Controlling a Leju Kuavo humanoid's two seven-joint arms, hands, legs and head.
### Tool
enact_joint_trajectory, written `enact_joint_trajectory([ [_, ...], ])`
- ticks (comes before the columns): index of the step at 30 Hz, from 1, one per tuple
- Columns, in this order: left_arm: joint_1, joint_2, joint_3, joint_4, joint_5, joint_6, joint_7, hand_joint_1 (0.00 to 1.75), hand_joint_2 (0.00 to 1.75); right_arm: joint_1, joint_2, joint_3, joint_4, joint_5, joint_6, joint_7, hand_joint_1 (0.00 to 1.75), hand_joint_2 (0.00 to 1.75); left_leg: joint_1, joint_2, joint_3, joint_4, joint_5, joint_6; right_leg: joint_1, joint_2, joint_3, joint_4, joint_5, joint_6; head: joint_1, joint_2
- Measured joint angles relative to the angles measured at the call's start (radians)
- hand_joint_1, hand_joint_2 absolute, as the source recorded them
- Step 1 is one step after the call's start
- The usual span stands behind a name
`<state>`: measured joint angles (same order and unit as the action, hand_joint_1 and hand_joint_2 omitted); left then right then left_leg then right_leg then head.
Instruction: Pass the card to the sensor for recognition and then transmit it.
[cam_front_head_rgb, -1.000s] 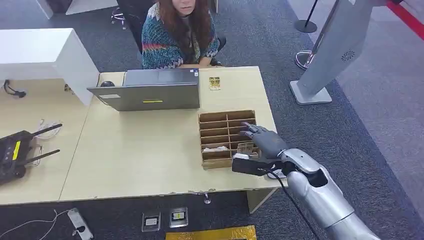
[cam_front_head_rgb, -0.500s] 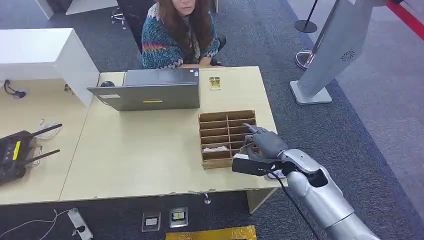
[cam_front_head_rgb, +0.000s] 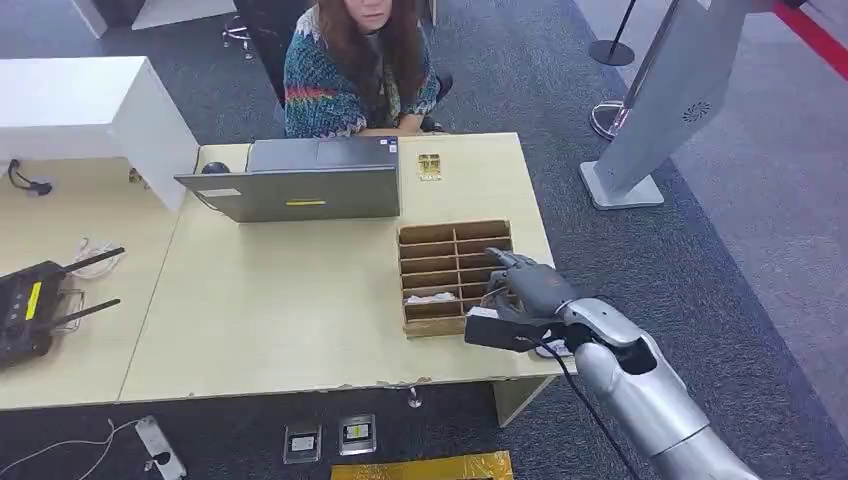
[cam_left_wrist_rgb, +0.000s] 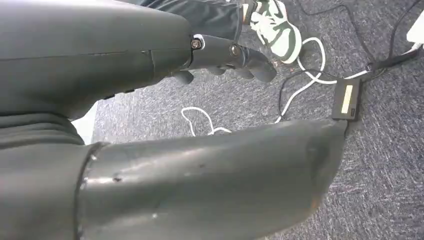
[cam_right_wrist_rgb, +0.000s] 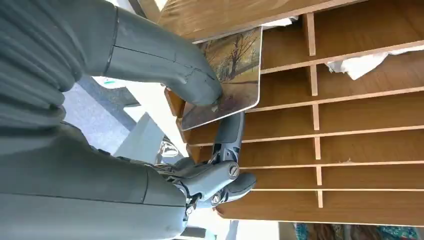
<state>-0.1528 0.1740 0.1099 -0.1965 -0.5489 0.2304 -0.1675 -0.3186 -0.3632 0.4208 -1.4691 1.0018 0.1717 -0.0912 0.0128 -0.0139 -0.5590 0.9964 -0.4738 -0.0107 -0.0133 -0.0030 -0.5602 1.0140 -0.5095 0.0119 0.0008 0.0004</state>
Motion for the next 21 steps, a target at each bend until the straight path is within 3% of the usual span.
enact_joint_trajectory([
  [11,0.004,0.0,0.0,0.0,0.0,0.0,-0.003,0.0,0.0,-0.021,0.0,-0.015,-0.002,-0.006,-0.022,-0.014,1.75,1.75,0.0,0.0,0.0,0.0,0.0,0.0,0.0,0.0,0.0,0.0,0.0,0.0,0.0,0.0],
  [21,-0.016,-0.002,0.0,0.0,-0.026,-0.001,-0.003,0.0,0.0,-0.333,-0.041,-0.135,0.0,-0.035,-0.045,-0.072,1.75,1.75,-0.001,0.0,0.0,0.0,0.001,0.0,-0.001,0.001,0.0,0.0,0.002,0.0,0.0,0.0],
])
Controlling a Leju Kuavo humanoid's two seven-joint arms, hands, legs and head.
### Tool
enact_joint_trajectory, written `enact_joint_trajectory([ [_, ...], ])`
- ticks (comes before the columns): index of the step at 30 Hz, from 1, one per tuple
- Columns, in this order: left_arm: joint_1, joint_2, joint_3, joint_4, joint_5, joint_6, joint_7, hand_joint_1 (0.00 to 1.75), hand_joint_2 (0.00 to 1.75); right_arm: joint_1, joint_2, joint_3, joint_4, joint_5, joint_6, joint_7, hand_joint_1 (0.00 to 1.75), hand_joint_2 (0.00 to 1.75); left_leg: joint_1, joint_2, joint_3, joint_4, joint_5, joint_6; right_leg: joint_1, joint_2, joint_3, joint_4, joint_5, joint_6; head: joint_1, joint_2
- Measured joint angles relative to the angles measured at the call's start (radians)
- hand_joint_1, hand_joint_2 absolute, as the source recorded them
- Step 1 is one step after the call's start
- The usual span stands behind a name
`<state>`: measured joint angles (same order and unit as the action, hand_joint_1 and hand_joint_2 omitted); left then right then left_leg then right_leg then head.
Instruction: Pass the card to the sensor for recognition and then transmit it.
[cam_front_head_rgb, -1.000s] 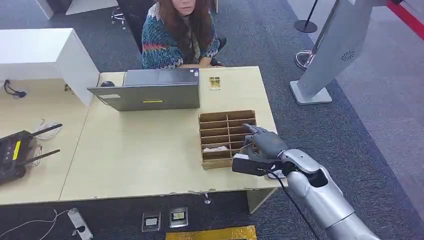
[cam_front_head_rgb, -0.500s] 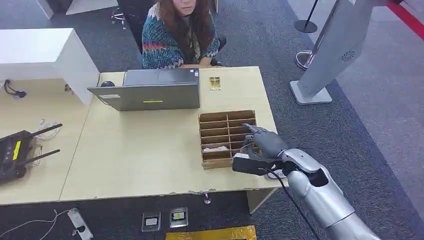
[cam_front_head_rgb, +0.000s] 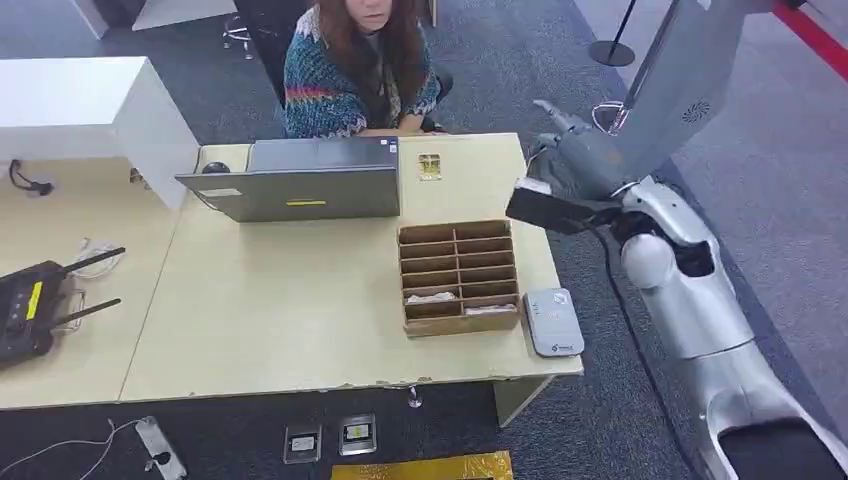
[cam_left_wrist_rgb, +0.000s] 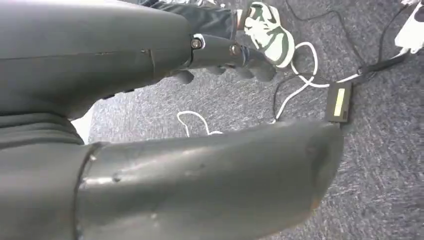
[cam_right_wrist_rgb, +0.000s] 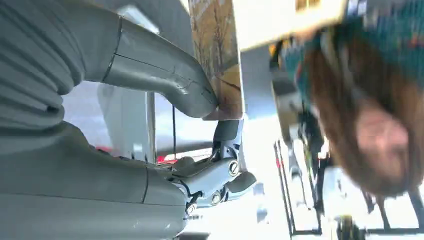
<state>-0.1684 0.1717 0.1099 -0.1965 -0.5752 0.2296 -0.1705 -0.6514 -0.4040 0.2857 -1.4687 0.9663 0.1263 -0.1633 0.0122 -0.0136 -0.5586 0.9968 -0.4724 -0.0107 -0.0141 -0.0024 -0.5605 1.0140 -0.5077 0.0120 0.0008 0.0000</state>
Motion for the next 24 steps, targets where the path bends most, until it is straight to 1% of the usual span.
enact_joint_trajectory([
  [6,-0.005,-0.002,0.0,0.0,-0.003,0.001,0.0,0.0,0.0,-0.057,-0.002,-0.016,0.014,0.005,-0.025,-0.009,1.75,1.75,0.0,0.0,-0.002,0.0,0.0,0.0,0.0,0.0,-0.002,0.0,0.0,0.0,0.0,0.0],
  [10,-0.017,-0.003,0.0,0.0,-0.006,0.0,0.002,0.0,0.0,-0.197,-0.001,-0.012,0.07,-0.005,-0.038,-0.043,1.75,1.75,0.0,0.0,-0.003,0.0,0.0,0.0,0.0,0.0,-0.003,0.001,0.0,0.0,0.0,0.0],
  [14,-0.025,-0.003,0.0,0.0,-0.008,-0.001,0.003,0.0,0.0,-0.338,0.011,-0.002,0.176,-0.002,-0.061,-0.081,1.75,1.75,0.0,-0.001,-0.004,0.0,0.001,0.0,0.0,-0.002,-0.002,0.001,0.0,0.0,0.0,0.0],
  [19,-0.041,-0.003,-0.001,0.0,-0.027,-0.017,0.008,0.0,0.0,-0.451,0.065,0.045,0.35,0.036,-0.101,-0.126,1.75,1.75,0.001,-0.002,-0.004,0.0,0.001,0.0,0.001,-0.002,-0.002,0.001,0.0,0.0,-0.001,0.0],
  [21,-0.048,-0.003,-0.001,-0.002,-0.04,-0.03,0.015,0.0,0.0,-0.488,0.102,0.074,0.451,0.071,-0.124,-0.133,1.75,1.75,0.001,-0.002,-0.004,0.0,0.001,0.0,0.001,-0.002,-0.002,0.001,0.0,0.0,-0.001,0.0],
  [24,-0.065,-0.003,-0.001,-0.002,-0.05,-0.043,0.027,0.0,0.0,-0.518,0.162,0.113,0.6,0.105,-0.146,-0.126,1.75,1.75,0.002,-0.002,-0.004,0.0,0.001,-0.001,0.002,-0.003,-0.002,0.001,0.0,0.0,0.0,0.0],
])
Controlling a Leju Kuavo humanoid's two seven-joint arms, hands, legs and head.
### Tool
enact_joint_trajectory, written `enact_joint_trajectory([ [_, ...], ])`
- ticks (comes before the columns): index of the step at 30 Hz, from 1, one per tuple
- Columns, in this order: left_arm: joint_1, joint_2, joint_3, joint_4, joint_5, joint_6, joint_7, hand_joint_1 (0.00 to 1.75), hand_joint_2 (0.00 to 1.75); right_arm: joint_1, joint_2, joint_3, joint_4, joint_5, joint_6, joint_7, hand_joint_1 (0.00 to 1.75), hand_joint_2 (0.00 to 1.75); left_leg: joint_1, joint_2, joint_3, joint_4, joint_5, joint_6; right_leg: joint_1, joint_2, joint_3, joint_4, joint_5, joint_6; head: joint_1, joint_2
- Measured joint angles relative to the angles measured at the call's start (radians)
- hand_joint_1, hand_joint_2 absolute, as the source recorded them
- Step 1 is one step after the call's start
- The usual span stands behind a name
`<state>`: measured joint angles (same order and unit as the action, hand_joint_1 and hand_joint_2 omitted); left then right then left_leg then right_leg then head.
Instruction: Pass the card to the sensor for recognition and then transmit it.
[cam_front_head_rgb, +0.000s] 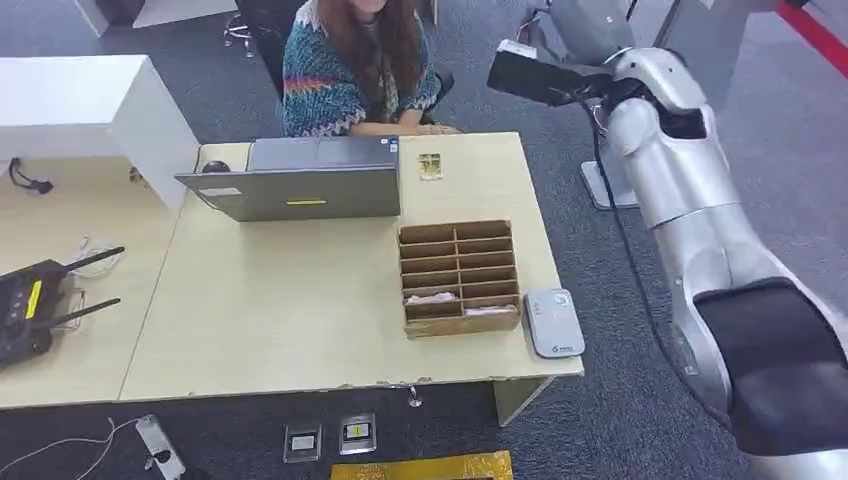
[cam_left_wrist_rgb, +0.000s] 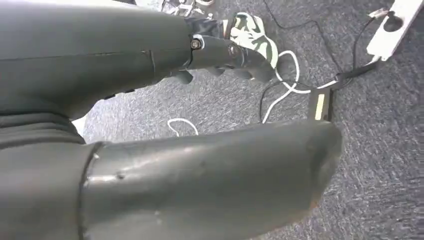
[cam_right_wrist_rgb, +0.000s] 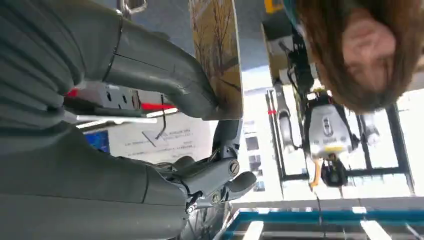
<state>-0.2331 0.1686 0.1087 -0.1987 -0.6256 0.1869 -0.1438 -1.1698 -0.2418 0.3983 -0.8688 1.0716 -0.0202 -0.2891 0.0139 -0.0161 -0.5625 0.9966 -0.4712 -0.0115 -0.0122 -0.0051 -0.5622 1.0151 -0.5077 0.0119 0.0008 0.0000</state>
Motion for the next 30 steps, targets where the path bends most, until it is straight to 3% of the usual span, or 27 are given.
enact_joint_trajectory([
  [4,-0.012,0.0,-0.001,0.0,-0.007,-0.005,0.011,0.0,0.0,-0.025,0.078,0.037,0.162,0.015,0.001,0.021,1.75,1.75,0.0,0.0,0.0,0.0,0.0,0.0,0.0,0.0,0.0,0.0,0.0,0.0,-0.001,0.0],
  [9,-0.012,0.0,-0.001,0.0,-0.007,-0.005,0.012,0.0,0.0,-0.028,0.092,0.042,0.188,0.017,0.003,0.031,1.75,1.75,0.0,0.0,0.0,0.0,0.0,-0.001,0.0,0.0,0.0,0.0,0.0,0.0,0.002,0.0],
  [11,-0.011,0.001,-0.002,0.0,-0.005,0.003,0.02,0.0,0.0,-0.036,0.163,0.067,0.305,0.019,0.017,0.06,1.75,1.75,0.0,0.0,0.0,0.0,0.0,-0.001,0.0,0.0,-0.001,0.0,0.0,0.0,0.0,0.0],
  [15,-0.005,0.002,-0.002,0.0,0.006,0.012,0.02,0.0,0.0,-0.036,0.201,0.079,0.363,0.024,0.017,0.063,1.75,1.75,0.0,0.0,0.0,0.0,0.0,-0.001,0.0,0.0,-0.001,0.0,0.0,0.0,0.0,0.0],
  [30,0.018,0.002,-0.002,0.0,0.016,0.013,0.02,0.0,0.0,-0.054,0.25,0.097,0.454,0.028,0.014,0.073,1.75,1.75,0.0,0.0,0.0,0.0,0.0,-0.001,0.0,0.001,-0.001,0.0,0.0,0.0,0.0,0.0],
])
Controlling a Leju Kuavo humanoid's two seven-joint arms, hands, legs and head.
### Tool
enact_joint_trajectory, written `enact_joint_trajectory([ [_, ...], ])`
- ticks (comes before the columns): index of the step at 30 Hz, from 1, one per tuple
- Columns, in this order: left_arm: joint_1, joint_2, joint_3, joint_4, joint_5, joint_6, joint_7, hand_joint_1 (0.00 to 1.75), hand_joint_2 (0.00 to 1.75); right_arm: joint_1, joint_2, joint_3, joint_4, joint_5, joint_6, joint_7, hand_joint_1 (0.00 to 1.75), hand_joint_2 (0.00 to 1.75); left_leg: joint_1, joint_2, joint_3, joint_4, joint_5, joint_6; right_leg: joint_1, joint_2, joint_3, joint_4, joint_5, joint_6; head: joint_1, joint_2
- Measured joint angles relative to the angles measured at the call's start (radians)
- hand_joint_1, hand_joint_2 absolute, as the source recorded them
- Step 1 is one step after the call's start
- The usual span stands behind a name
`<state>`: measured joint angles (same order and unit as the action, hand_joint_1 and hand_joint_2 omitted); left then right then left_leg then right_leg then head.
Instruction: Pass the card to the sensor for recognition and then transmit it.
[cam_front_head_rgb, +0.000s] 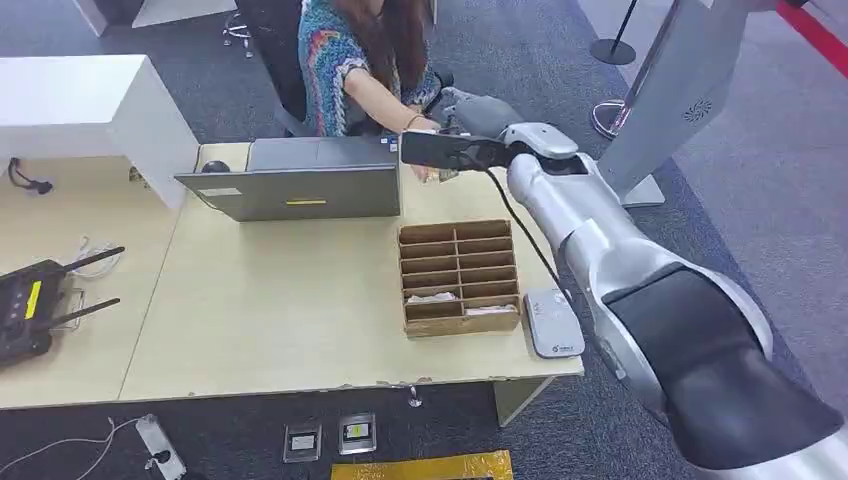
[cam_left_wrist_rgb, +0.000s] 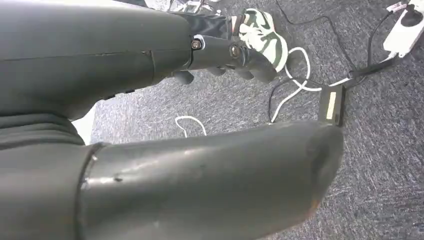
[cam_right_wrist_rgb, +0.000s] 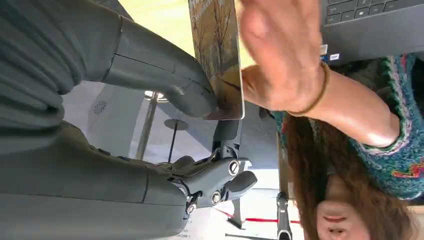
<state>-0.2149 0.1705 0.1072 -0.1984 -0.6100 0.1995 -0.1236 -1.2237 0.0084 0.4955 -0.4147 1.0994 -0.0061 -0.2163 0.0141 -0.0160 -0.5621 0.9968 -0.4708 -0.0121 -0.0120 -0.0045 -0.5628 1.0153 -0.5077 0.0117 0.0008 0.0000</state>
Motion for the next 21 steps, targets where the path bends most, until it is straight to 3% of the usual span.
enact_joint_trajectory([
  [6,0.001,0.0,0.0,0.0,0.0,0.0,0.0,0.0,0.0,-0.01,0.005,0.001,0.018,0.0,-0.003,0.0,1.75,1.75,0.0,0.0,0.0,0.0,0.0,0.0,0.0,0.0,0.0,0.0,0.0,0.0,0.0,0.0],
  [11,0.003,0.0,0.0,0.0,0.0,0.004,0.002,0.0,0.0,-0.021,0.005,0.001,0.029,0.002,-0.057,0.026,1.75,1.75,0.0,0.0,0.0,0.0,0.0,0.0,0.0,0.0,0.0,0.0,0.0,0.0,0.0,0.0],
  [12,0.004,0.0,0.0,0.0,0.0,0.005,0.002,0.0,0.0,-0.025,0.005,0.001,0.03,0.002,-0.068,0.029,1.13,1.75,0.0,0.0,0.0,0.0,0.0,0.0,0.0,0.0,0.0,0.0,0.0,0.0,0.0,0.0],
  [13,0.005,0.0,0.0,0.0,-0.001,0.007,0.002,0.0,0.0,-0.03,0.005,0.001,0.032,0.002,-0.076,0.031,0.0,1.75,0.0,0.0,0.0,0.0,0.0,0.0,0.0,0.0,0.0,0.0,0.0,0.0,0.0,0.0],
  [21,0.005,-0.002,0.0,0.0,-0.005,0.01,0.003,0.0,0.0,-0.054,0.005,0.0,0.04,-0.01,-0.158,0.04,0.0,1.75,0.0,0.0,0.001,0.0,0.0,0.0,0.0,0.001,0.0,0.0,0.0,0.0,0.0,0.0],
])
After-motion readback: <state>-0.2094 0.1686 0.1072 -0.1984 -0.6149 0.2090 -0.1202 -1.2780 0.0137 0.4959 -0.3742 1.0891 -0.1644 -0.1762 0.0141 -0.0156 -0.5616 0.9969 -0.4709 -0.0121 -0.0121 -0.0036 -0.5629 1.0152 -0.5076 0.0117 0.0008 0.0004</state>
